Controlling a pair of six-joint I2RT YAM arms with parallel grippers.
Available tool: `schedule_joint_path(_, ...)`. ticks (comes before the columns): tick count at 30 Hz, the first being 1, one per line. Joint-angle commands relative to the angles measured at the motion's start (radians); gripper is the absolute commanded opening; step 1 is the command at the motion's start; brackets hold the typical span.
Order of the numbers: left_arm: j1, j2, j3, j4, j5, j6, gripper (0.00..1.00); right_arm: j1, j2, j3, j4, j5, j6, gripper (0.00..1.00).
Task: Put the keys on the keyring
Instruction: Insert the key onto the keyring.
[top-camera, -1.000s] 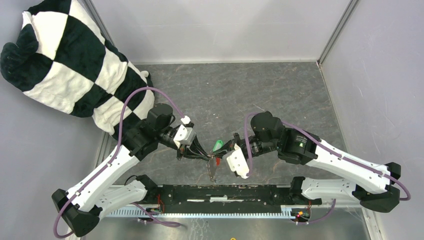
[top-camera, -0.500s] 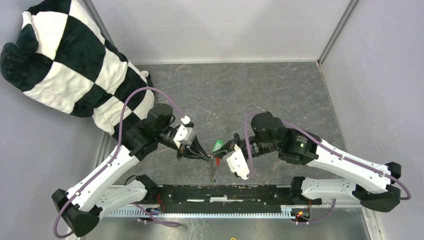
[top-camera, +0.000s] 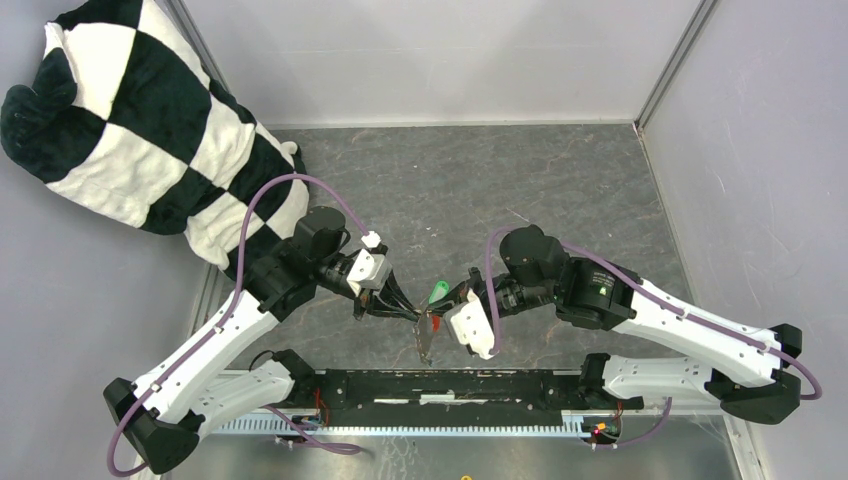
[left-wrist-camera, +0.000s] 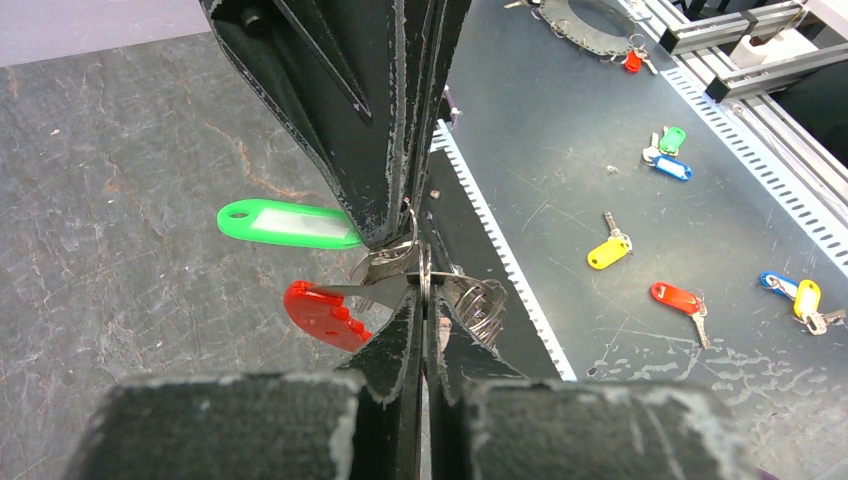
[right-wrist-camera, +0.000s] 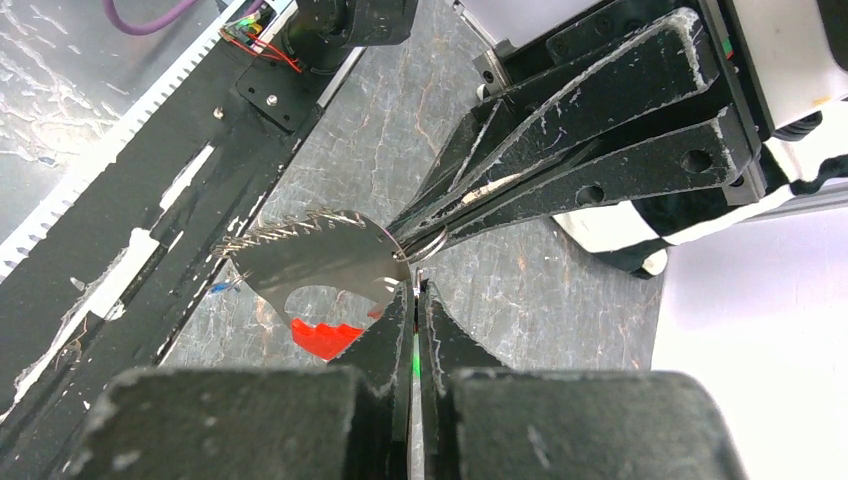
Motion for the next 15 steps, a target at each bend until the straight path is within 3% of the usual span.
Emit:
schedule_joint_path(1,-0.005,-0.012,0.012,0.045,0.012,-0.038,0.02,0.006,-0.021,0.002,0.003,-0.006,-0.007,0.01)
schedule_joint_path(15,-0.004,-0.009,0.003,0.055,-0.01,-0.062,0.02,0.016,-0.006,0.027,0.0,-0.048,-0.019,0.01)
